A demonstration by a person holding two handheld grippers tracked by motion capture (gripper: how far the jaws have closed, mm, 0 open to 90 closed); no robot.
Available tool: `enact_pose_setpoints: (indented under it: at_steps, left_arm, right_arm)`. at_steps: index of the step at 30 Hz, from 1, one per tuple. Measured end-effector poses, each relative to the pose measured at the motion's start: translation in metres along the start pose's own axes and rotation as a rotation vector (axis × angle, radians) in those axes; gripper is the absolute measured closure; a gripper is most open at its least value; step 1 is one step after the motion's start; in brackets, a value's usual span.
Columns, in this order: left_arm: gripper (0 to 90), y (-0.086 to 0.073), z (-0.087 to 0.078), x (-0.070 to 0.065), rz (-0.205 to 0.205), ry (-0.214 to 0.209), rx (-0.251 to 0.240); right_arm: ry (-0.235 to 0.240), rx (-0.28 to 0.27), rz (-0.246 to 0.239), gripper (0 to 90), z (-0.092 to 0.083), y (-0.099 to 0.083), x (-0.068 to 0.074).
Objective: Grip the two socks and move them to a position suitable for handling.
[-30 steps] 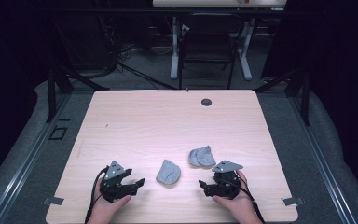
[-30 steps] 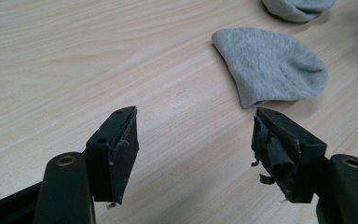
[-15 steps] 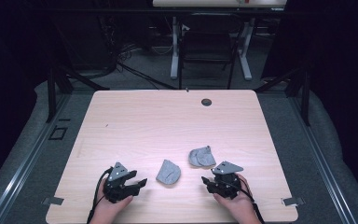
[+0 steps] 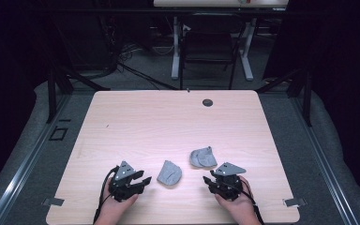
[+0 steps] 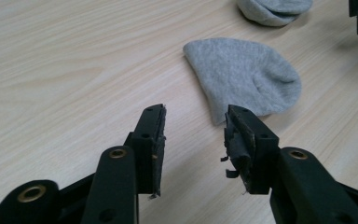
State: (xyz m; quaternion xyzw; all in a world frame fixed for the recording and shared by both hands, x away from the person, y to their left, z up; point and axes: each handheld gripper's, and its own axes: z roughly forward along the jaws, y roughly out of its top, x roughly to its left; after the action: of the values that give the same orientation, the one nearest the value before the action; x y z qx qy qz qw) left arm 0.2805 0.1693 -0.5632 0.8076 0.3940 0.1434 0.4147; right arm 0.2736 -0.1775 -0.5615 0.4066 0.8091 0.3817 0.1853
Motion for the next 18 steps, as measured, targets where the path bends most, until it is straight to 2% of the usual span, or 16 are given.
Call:
enact_pose_setpoints:
  at_steps: [4,7,14,18]
  left_arm:
    - [62.0,0.009,0.004,-0.005,0.017,-0.007,-0.005]
    - [69.3,0.015,0.009,-0.009,0.032,-0.008,-0.009]
    - [87.9,0.021,0.027,-0.017,0.063,-0.026,0.023]
    - [89.5,0.02,0.033,-0.018,0.069,-0.022,0.039]
  right_arm:
    - [0.009,-0.008,0.011,64.3,-0.001,0.0,-0.001]
    - [0.009,-0.009,0.012,66.7,-0.001,0.0,0.0]
    - [0.008,-0.001,0.003,67.4,-0.001,-0.001,-0.001]
    - [0.008,-0.001,0.005,67.1,-0.001,-0.001,-0.001]
